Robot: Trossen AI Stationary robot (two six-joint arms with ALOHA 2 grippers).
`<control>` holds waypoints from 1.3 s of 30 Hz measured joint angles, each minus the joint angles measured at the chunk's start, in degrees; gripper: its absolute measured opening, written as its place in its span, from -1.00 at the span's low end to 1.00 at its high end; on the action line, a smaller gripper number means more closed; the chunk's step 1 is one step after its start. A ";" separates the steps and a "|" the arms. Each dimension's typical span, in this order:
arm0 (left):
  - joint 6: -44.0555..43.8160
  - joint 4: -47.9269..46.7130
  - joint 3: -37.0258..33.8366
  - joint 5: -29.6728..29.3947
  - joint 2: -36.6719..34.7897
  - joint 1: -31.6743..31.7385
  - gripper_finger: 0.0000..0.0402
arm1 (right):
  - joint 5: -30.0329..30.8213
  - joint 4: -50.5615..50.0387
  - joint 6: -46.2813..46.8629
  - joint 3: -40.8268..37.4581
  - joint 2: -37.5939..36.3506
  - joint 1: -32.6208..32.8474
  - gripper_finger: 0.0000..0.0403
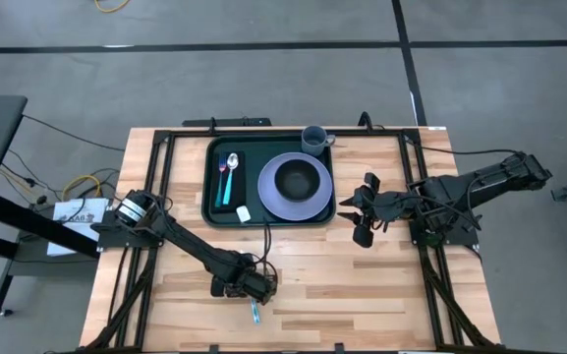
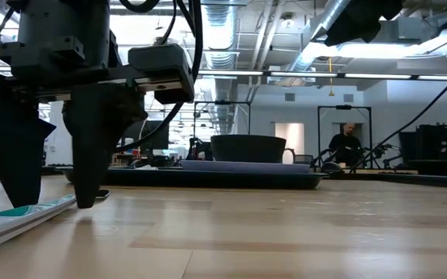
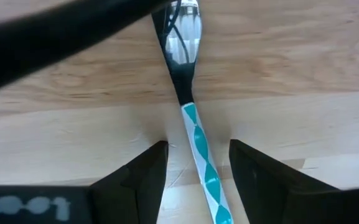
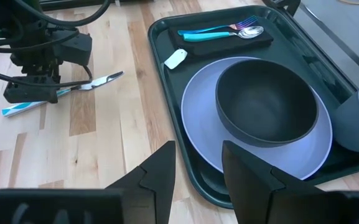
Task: Set up tray
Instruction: Put the blue knife to the right of the blue spoon on the black napkin
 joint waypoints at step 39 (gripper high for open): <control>-0.57 -14.13 -0.41 -16.62 -14.23 -3.40 -0.99 | 0.05 0.00 -0.59 0.00 -0.01 -0.04 -0.39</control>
